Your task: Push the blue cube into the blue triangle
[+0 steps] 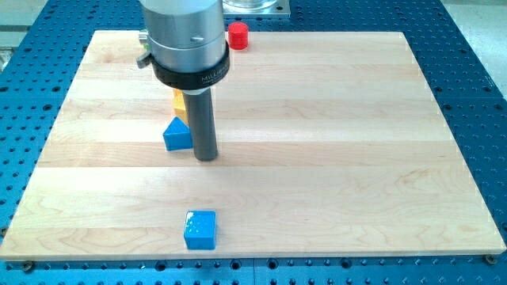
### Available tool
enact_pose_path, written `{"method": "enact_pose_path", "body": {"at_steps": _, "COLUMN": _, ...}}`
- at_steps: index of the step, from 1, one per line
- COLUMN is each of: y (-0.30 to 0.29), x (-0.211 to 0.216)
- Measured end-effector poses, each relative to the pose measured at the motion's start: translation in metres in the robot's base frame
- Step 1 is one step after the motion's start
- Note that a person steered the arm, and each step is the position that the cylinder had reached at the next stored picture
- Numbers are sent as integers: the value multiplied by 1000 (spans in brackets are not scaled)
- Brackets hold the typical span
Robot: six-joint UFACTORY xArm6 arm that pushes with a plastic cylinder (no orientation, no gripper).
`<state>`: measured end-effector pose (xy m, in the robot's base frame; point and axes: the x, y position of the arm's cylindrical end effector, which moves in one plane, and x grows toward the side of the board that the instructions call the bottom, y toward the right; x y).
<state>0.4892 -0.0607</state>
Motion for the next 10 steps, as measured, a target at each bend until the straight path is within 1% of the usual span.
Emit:
{"method": "enact_pose_path", "body": {"at_steps": 1, "y": 49, "x": 55}}
{"method": "enact_pose_path", "body": {"at_steps": 2, "y": 71, "x": 104}}
{"method": "enact_pose_path", "body": {"at_steps": 3, "y": 33, "x": 124}}
{"method": "enact_pose_path", "body": {"at_steps": 4, "y": 10, "x": 129}}
{"method": "enact_pose_path", "body": {"at_steps": 6, "y": -57, "x": 124}}
{"method": "enact_pose_path", "body": {"at_steps": 7, "y": -59, "x": 95}}
{"method": "enact_pose_path", "body": {"at_steps": 8, "y": -88, "x": 127}}
{"method": "enact_pose_path", "body": {"at_steps": 9, "y": -80, "x": 127}}
{"method": "enact_pose_path", "body": {"at_steps": 10, "y": -56, "x": 127}}
